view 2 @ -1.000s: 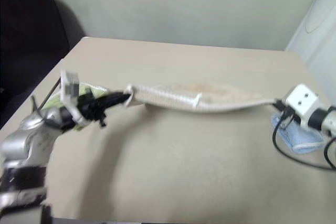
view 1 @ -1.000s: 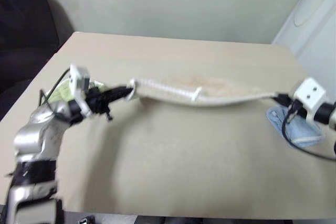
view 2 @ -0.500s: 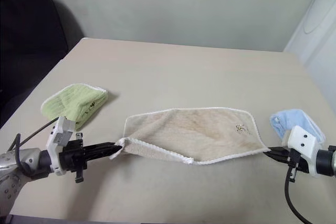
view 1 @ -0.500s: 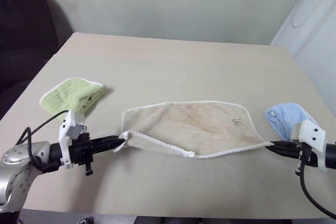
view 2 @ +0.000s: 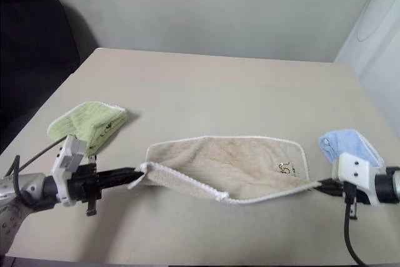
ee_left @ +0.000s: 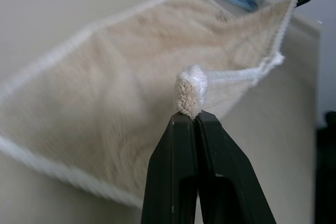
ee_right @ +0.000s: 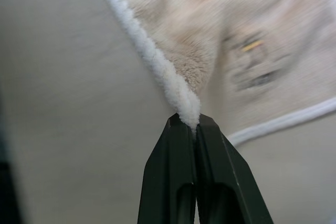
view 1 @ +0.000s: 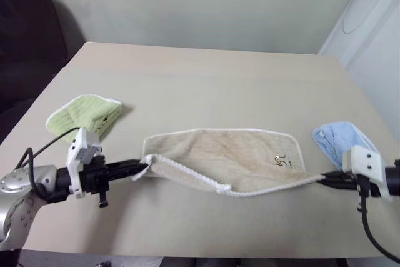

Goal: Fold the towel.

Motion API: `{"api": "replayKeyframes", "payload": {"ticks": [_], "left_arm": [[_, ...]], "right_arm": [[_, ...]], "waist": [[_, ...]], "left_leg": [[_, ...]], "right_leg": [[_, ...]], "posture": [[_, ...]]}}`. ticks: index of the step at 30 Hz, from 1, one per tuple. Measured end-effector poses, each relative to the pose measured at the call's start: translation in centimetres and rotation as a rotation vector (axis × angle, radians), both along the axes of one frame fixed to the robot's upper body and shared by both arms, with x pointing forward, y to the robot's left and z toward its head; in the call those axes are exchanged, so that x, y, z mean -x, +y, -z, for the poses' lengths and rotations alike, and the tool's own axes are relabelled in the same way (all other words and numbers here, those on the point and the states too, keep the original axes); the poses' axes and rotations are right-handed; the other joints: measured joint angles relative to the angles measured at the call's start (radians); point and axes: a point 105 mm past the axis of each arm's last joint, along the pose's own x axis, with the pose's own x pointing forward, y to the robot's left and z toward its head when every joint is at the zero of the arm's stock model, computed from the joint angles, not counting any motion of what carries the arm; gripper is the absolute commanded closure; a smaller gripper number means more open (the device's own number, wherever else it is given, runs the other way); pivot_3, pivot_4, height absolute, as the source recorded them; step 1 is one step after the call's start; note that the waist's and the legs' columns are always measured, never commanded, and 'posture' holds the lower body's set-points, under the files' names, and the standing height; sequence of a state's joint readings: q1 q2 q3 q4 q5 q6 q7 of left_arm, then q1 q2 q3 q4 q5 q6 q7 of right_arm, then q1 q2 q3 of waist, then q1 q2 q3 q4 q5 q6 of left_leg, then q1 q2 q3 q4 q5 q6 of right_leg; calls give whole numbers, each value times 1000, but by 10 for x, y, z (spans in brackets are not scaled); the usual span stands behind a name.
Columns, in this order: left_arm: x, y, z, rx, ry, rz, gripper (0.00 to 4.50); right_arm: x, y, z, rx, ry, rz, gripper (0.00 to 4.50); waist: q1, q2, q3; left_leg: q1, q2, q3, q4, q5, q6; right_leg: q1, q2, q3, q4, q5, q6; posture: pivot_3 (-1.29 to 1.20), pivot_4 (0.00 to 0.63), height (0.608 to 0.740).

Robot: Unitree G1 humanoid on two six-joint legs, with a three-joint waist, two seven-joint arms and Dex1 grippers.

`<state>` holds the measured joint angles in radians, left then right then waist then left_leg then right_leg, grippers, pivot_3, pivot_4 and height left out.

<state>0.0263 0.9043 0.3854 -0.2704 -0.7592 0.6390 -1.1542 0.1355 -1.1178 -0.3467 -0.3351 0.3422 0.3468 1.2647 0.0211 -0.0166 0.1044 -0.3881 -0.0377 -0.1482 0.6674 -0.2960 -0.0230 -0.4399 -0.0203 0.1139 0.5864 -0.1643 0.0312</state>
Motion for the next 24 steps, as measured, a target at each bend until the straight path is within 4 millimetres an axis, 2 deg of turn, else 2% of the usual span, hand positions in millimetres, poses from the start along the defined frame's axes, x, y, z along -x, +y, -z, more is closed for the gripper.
{"api": "replayKeyframes", "payload": {"ticks": [2, 7, 14, 24], "left_arm": [[-9, -1, -2, 25, -19, -24, 4453], [-31, 4, -4, 75, -39, -108, 4453], [-53, 14, 5, 64, -40, -216, 4453], [-73, 19, 24, -13, -40, -272, 4453]], "right_arm": [[-17, -4, -6, -7, -35, 12, 4500], [-52, -19, -15, 19, -110, 72, 4500], [-80, -26, -3, 45, -132, 100, 4500], [-114, -17, 11, 62, -181, 118, 4500]], "waist": [[0, -1, 0], [2, -1, 0], [5, 0, 0], [6, 0, 0]], "left_leg": [[2, -1, 0, -1, 0, 0], [6, 0, -1, -3, 4, 7], [7, 0, -2, -3, 8, 8], [7, 0, -3, -3, 10, 10]], "right_leg": [[0, -1, 0, 3, 3, -5], [2, -1, -1, 6, 5, -3], [4, -1, -2, 6, 6, -3], [4, -1, -2, 5, 9, -1]], "posture": [[0, 150, 740], [0, 150, 740], [0, 150, 740], [0, 150, 740]]}}
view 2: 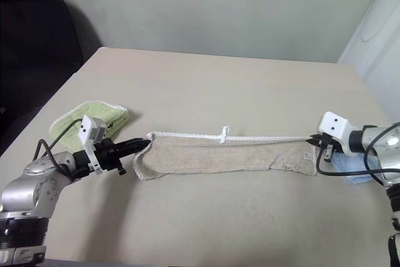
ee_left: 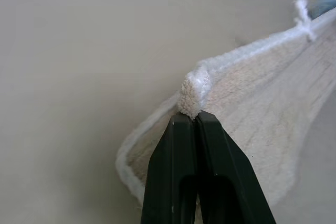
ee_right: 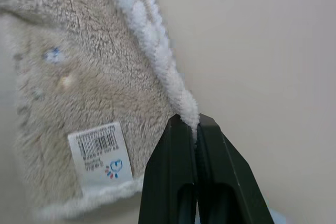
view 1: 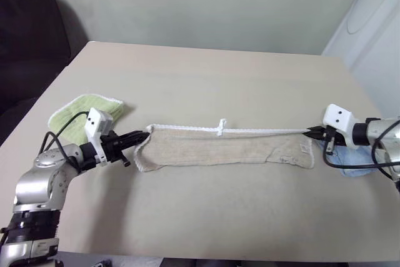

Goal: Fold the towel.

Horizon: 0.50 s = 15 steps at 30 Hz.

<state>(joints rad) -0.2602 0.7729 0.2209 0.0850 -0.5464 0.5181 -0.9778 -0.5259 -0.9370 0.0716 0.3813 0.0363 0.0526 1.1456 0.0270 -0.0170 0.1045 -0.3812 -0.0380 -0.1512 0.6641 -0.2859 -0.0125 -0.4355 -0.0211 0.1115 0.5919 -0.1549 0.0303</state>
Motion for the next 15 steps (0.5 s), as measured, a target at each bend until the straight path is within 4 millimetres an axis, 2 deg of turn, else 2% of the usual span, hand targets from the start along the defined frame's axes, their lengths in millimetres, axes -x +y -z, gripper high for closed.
{"api": "replayKeyframes", "payload": {"ticks": [6, 13, 15], "left_arm": [[-4, 1, 18, -67, 28, 0, 4453], [-8, 1, 21, -105, 15, 5, 4453], [-9, 1, 24, -100, 19, 2, 3997]], "right_arm": [[-15, 6, 14, 26, 10, 9, 4500], [-26, 8, 18, 45, -13, 12, 4500], [-26, 7, 21, 51, -6, 14, 4500]], "waist": [[1, 0, 0], [2, 0, 0], [3, 0, 0]], "left_leg": [[0, 0, 0, 0, 0, 0], [-1, 0, 0, 0, -1, -1], [-1, 0, -1, 0, -3, -5]], "right_leg": [[0, 0, 0, 0, 2, 1], [-1, -1, -1, -1, 4, 2], [-1, -1, -1, -2, 4, 2]], "posture": [[0, 150, 740], [0, 150, 740], [0, 150, 740]]}}
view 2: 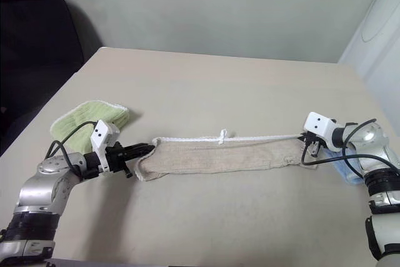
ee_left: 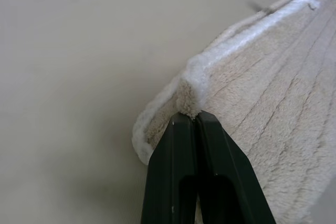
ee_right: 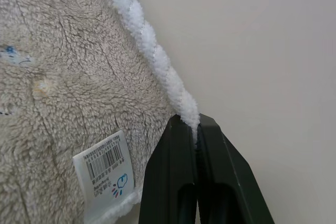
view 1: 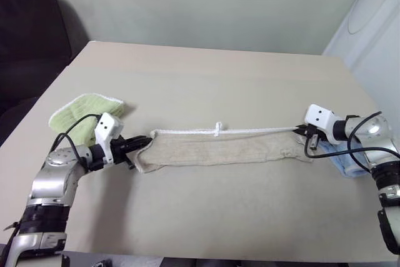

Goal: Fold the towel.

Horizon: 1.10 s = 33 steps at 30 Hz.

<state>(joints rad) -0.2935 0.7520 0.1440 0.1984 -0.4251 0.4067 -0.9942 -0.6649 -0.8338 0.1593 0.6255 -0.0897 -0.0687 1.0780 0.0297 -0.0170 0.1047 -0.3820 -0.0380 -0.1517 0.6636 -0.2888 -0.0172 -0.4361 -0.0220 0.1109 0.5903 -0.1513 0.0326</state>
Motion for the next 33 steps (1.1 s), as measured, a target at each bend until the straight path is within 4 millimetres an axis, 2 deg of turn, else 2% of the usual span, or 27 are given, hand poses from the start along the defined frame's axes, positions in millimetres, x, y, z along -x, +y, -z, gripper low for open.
{"api": "replayKeyframes", "payload": {"ticks": [2, 5, 10, 12, 13, 19, 22, 25, 27, 29, 33], "left_arm": [[0, 0, 1, 3, 2, 0, 3469], [0, -1, 2, 5, 4, 5, 2385], [2, -2, 3, 19, 16, 11, 563], [2, -2, 4, 19, 19, 9, 0], [2, -1, 5, 14, 19, 4, 0], [1, 3, 7, 6, 7, -33, 0], [-6, 17, 7, -3, -19, -118, 0], [-19, 37, 6, -68, -67, -244, 0], [-23, 42, 3, -123, -114, -275, 0], [-25, 44, 2, -151, -144, -284, 0], [-24, 44, -6, -118, -171, -290, 0]], "right_arm": [[1, -1, 3, 8, 9, 1, 4039], [1, -4, 6, 10, 20, 10, 3164], [0, -6, 5, 9, 17, 12, 1319], [-1, -5, 2, 15, -6, 6, 633], [-2, -5, 2, 17, -20, 7, 308], [-4, -11, -8, 17, -73, 21, 308], [-4, -21, -19, 11, -109, 56, 308], [-3, -29, -42, -30, -175, 90, 308], [3, -29, -56, -82, -212, 106, 308], [10, -26, -61, -155, -208, 124, 308], [38, -18, -52, -310, -110, 180, 308]], "waist": [[0, 0, 0], [0, 0, 0], [0, 0, 0], [0, 0, 0], [0, 0, 0], [0, 0, 0], [0, 0, 0], [2, 1, 0], [2, 0, 0], [2, -1, 0], [5, -3, 2]], "left_leg": [[0, 0, 0, 0, -1, -2], [0, 0, 0, 0, -1, -2], [0, 0, 0, 0, -1, -3], [0, 0, 0, 0, -1, -3], [0, 0, 0, 0, -1, -3], [0, 0, 0, 0, -3, -6], [0, 0, 0, 0, -3, -6], [0, 0, 1, 0, -3, -6], [0, 0, 1, 0, -2, -6], [0, 0, 1, 0, -2, -6], [-1, 0, 0, 0, 4, -17]], "right_leg": [[0, 0, 0, 0, 0, 0], [0, 0, 0, 0, 1, 0], [0, 0, 0, 0, 1, 0], [0, 0, 0, 0, 1, 0], [0, 0, 0, 0, 1, 0], [0, 0, 0, -1, 1, 0], [0, 0, 0, 0, 1, 0], [0, 0, 0, 0, 1, 0], [0, 0, 0, -1, 1, 0], [1, 0, -1, -2, 1, 0], [2, 1, -1, -4, 0, 0]], "posture": [[0, 150, 740], [0, 150, 740], [0, 150, 740], [0, 150, 740], [0, 150, 740], [0, 150, 740], [0, 150, 740], [0, 150, 740], [0, 150, 740], [0, 150, 740], [0, 150, 740]]}}
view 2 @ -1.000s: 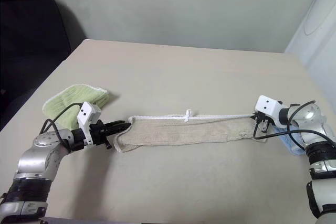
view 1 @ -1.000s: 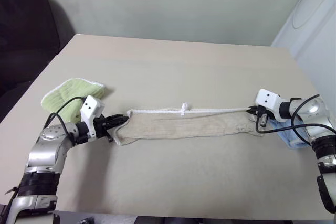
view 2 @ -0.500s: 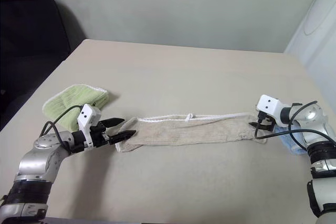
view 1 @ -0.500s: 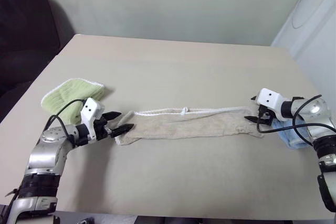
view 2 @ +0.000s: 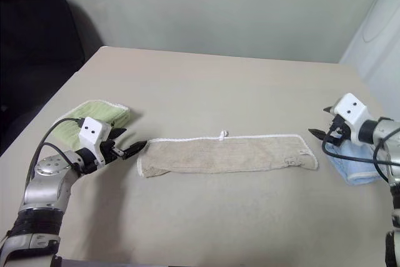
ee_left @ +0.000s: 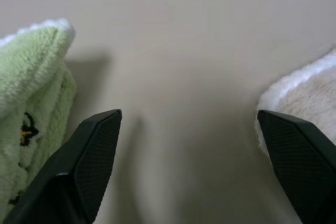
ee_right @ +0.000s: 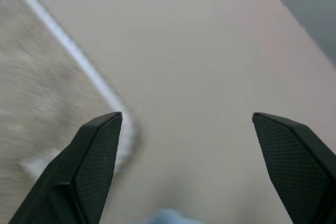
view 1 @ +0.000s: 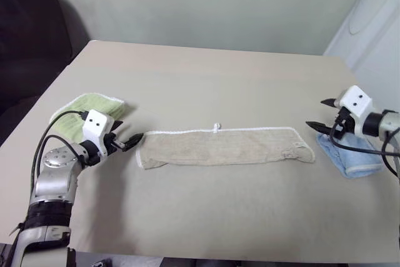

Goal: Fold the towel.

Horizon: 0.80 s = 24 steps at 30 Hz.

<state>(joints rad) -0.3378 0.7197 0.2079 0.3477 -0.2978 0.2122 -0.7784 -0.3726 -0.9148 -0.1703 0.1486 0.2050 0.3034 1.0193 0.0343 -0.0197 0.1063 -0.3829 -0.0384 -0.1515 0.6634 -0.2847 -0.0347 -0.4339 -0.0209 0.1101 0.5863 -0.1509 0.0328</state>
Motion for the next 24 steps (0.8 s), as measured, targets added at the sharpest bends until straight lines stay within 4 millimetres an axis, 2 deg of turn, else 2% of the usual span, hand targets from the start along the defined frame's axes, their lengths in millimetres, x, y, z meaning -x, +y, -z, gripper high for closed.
{"api": "replayKeyframes", "payload": {"ticks": [3, 5, 9, 10, 13, 16, 19, 22, 24], "left_arm": [[6, 2, -15, 118, -13, 3, 0], [20, -5, -23, 185, -4, 67, 0], [52, -20, -17, 278, 97, 204, 0], [57, -21, -14, 293, 123, 213, 0], [73, -31, -14, 325, 171, 287, 0], [84, -39, -16, 274, 189, 350, 0], [93, -46, -7, 199, 223, 380, 0], [97, -50, -1, 157, 232, 394, 0], [97, -52, -2, 126, 215, 398, 0]], "right_arm": [[24, 4, 10, -117, 87, 34, 308], [34, 6, 16, -215, 143, 70, 308], [50, 5, 28, -349, 240, 134, 308], [52, 5, 32, -367, 260, 145, 308], [55, 7, 41, -442, 313, 176, 308], [53, 10, 43, -537, 339, 214, 308], [53, 11, 48, -654, 383, 280, 308], [54, 9, 52, -770, 420, 362, 308], [58, 5, 54, -842, 432, 415, 141]], "waist": [[0, -2, 1], [-3, -2, 1], [-10, -2, 1], [-11, -2, 1], [-13, -2, 2], [-13, -2, 1], [-11, 0, 1], [-8, -1, 1], [-7, -1, 1]], "left_leg": [[0, 0, 0, 0, -1, -1], [-1, -1, 0, 0, -4, 4], [0, -1, 0, 0, -8, 8], [0, 0, 0, 0, -8, 8], [-1, 0, 0, 0, -8, 8], [0, 0, 0, 0, -8, 8], [0, -1, 0, 0, -9, 9], [-1, 0, -1, 0, -9, 10], [-1, 0, -1, -1, -9, 10]], "right_leg": [[1, 0, 0, -1, 0, 0], [1, 0, 2, -3, 0, 0], [0, 1, 2, -3, -2, 4], [0, 1, 2, -3, -5, 8], [-2, 1, 2, -3, -5, 8], [-1, 1, 3, -3, -6, 8], [-2, 1, 3, -3, -7, 6], [-2, 1, 3, -2, -6, 4], [-2, 1, 3, -2, -5, 1]], "posture": [[0, 150, 740], [0, 150, 740], [0, 150, 740], [0, 150, 740], [0, 150, 740], [0, 150, 740], [0, 150, 740], [0, 150, 740], [0, 150, 740]]}}
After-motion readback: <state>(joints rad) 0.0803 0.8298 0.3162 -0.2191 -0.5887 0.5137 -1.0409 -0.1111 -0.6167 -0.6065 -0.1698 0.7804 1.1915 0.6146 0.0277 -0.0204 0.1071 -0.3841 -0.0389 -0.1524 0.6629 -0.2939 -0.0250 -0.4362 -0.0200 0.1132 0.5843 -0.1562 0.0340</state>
